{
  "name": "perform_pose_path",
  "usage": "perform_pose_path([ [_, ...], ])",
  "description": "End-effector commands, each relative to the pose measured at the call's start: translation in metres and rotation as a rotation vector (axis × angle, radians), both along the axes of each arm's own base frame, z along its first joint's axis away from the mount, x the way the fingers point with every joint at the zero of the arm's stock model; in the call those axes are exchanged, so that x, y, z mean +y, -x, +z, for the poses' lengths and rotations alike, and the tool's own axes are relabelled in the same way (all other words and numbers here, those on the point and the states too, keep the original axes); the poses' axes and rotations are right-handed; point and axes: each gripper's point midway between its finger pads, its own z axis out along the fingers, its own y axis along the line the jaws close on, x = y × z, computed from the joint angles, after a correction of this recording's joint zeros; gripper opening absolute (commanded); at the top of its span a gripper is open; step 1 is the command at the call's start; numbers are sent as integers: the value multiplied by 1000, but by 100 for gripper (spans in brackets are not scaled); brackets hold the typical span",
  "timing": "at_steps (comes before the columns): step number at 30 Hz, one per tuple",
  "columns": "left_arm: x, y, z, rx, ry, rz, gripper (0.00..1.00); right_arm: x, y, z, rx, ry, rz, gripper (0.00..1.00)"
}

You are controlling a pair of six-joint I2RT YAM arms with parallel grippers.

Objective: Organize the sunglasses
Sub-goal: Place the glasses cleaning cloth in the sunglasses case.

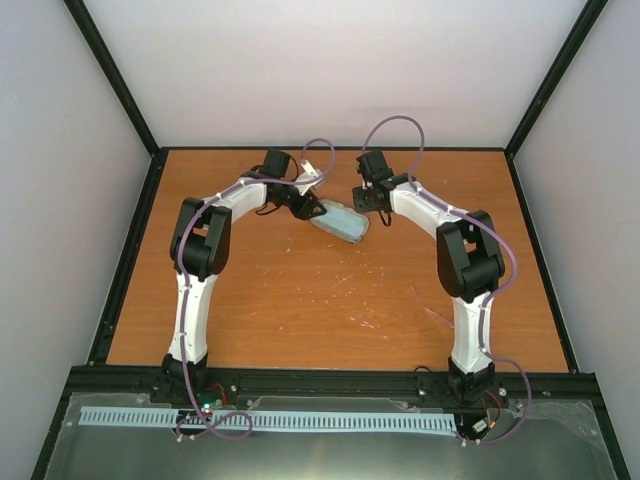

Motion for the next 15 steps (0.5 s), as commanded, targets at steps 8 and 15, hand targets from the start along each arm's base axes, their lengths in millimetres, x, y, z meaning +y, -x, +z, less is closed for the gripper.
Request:
perform_pose_path([
  [8, 22, -29, 97, -200, 95, 92, 66, -72, 21, 64, -110, -25, -250, 45],
  [15, 47, -39, 114, -220, 96, 135, 67, -123, 104, 31, 130, 16, -393, 40],
])
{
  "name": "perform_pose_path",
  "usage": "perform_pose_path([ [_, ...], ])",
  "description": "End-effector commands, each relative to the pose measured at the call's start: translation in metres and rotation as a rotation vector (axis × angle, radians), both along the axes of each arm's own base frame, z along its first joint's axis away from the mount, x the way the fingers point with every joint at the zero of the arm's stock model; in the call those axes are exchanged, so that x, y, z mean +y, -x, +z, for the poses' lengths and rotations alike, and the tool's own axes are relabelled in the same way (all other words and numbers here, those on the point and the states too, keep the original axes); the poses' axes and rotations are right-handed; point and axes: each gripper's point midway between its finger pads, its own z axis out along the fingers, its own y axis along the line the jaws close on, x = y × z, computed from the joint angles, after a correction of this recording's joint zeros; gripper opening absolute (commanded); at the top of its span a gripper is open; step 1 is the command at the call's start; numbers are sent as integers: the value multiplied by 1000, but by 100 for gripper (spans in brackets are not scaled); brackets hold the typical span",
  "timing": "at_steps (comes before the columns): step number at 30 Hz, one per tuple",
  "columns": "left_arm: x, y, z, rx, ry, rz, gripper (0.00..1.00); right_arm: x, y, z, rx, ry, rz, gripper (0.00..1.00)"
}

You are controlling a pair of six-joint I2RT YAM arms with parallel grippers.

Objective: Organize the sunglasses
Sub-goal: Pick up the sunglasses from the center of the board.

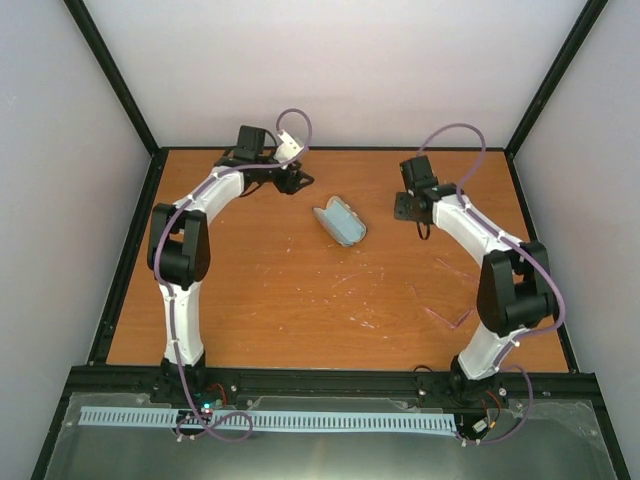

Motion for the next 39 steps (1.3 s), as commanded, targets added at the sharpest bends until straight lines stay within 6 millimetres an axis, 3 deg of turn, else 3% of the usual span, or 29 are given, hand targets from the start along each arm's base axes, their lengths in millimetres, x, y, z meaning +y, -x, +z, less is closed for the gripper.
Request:
perform_pose_path([
  [1, 14, -10, 20, -23, 23, 26, 67, -30, 72, -27, 211, 9, -123, 38],
  [5, 23, -15, 17, -7, 39, 22, 66, -51, 135, -41, 340, -10, -268, 37],
  [8, 29, -17, 15, -7, 44, 22, 66, -72, 173, -49, 377, -30, -390, 43],
  [13, 36, -14, 11, 12, 50, 29, 66, -96, 212, -65, 458, -142, -551, 40],
  [20, 49, -8, 4, 40, 60, 51, 65, -123, 239, -52, 416, -141, -745, 41],
  [31, 74, -12, 2, 43, 77, 92, 65, -146, 272, -70, 458, -159, -953, 43],
  [39, 86, -14, -2, 54, 76, 115, 65, -155, 262, -89, 448, -214, -1003, 40],
])
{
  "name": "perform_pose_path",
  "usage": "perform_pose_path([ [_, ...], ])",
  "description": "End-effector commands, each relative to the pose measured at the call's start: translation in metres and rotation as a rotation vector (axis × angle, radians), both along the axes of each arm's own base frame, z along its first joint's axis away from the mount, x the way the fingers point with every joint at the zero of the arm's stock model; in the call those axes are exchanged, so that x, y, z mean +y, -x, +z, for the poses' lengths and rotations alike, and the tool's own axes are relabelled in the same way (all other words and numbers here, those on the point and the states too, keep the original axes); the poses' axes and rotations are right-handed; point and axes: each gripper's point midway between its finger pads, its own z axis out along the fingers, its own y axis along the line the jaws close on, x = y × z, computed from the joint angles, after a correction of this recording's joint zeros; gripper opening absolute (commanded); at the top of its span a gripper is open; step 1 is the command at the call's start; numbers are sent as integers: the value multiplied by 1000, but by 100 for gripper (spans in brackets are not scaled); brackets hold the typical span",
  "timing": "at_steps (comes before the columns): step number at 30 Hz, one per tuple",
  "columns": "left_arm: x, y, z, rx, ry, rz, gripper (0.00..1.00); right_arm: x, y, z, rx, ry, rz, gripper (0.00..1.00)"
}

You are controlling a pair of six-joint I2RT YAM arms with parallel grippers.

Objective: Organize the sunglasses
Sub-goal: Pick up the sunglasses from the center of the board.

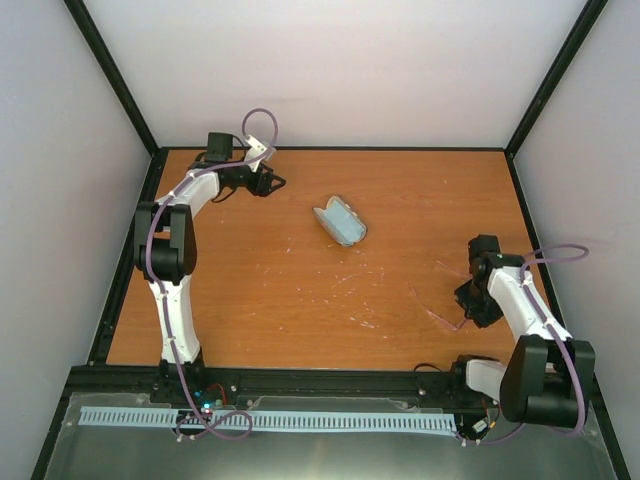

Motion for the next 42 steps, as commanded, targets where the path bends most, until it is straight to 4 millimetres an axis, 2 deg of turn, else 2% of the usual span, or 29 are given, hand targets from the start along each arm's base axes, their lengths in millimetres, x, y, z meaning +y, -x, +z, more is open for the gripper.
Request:
perform_pose_path([
  [1, 4, -2, 20, -43, 17, 3, 65, -7, -15, -7, -40, -1, -43, 40],
  [8, 6, -4, 18, -43, 10, 11, 65, -10, -27, -21, -38, -27, -51, 40],
  [18, 4, 0, 15, -34, 16, -11, 65, -18, -34, -36, -2, -10, -34, 31],
  [23, -1, 6, 15, -15, 41, -35, 64, -21, -40, -40, 3, -1, -8, 3],
  [26, -6, 9, 20, -9, 58, -46, 64, -18, -47, -37, -15, -26, 8, 3],
  [29, -17, 17, 38, -5, 114, -92, 59, -3, -75, -18, -172, -106, 61, 3],
  [33, -43, 45, 79, 4, 235, -231, 38, 34, -133, 48, -596, -259, 248, 3],
  [36, -68, 79, 118, 18, 343, -385, 27, 67, -158, 92, -848, -387, 416, 3],
  [38, -82, 101, 142, 32, 404, -481, 22, 81, -164, 104, -918, -462, 481, 3],
  [42, -97, 140, 186, 9, 482, -632, 17, 104, -178, 117, -993, -558, 558, 3],
])
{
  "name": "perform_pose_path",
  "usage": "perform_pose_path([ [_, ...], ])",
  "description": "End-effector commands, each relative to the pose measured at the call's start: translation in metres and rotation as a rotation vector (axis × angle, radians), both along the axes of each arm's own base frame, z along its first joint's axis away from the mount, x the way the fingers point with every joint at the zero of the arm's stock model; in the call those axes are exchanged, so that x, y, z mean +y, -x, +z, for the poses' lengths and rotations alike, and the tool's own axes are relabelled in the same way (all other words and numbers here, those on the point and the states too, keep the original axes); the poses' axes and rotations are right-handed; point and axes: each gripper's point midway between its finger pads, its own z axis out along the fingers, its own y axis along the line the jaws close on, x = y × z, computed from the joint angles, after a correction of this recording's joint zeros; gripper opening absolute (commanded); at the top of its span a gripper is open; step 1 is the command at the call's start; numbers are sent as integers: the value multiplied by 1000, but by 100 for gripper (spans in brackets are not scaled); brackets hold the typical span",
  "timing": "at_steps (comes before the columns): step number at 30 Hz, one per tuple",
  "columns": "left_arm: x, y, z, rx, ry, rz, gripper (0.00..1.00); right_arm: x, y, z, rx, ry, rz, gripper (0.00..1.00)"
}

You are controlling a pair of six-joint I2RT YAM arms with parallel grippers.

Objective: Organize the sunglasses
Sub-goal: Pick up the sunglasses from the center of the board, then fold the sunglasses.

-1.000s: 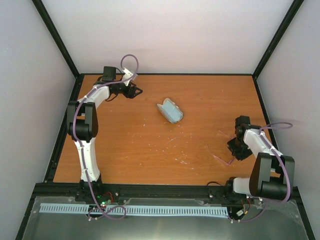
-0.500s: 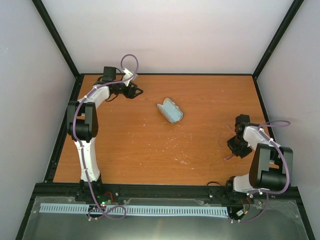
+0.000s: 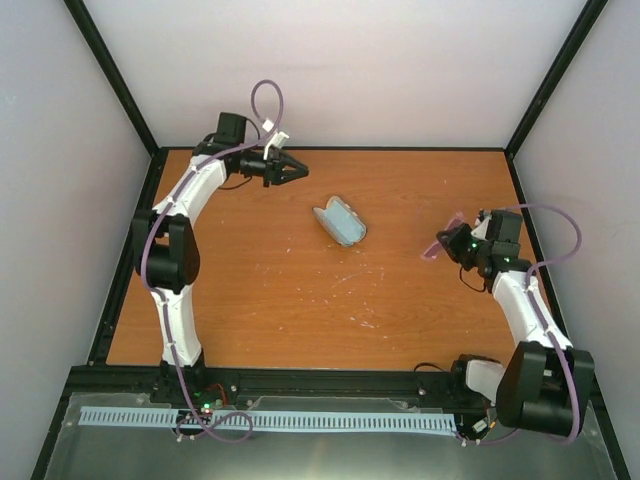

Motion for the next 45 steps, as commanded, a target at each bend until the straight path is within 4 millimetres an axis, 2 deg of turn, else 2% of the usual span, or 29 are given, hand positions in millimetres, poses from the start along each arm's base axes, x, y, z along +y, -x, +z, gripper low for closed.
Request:
perform_pose_path([
  [1, -19, 67, 92, -76, 183, -234, 16, 40, -23, 31, -186, -122, 198, 3],
  [4, -25, 96, 116, -114, 225, -306, 15, 60, -49, 44, -238, -170, 252, 3],
  [7, -32, 117, 129, -136, 259, -357, 14, 93, -70, 58, -263, -178, 352, 3],
  [11, -43, 133, 126, -119, 270, -401, 14, 143, -85, 82, -305, -174, 481, 3],
  [16, -56, 145, 121, -109, 268, -439, 16, 180, -81, 90, -316, -187, 560, 3],
  [23, -72, 150, 119, -99, 275, -482, 18, 213, -65, 100, -333, -208, 611, 3],
  [28, -80, 150, 116, -87, 271, -494, 18, 231, -60, 111, -358, -218, 660, 3],
  [33, -86, 142, 111, -81, 252, -485, 19, 247, -51, 122, -386, -238, 712, 3],
  [38, -93, 122, 92, -107, 181, -429, 20, 260, -33, 134, -415, -256, 779, 3],
  [41, -97, 109, 81, -136, 141, -392, 21, 260, -21, 138, -424, -269, 799, 3],
  [45, -104, 86, 55, -154, 86, -323, 22, 258, -6, 141, -425, -284, 823, 3],
])
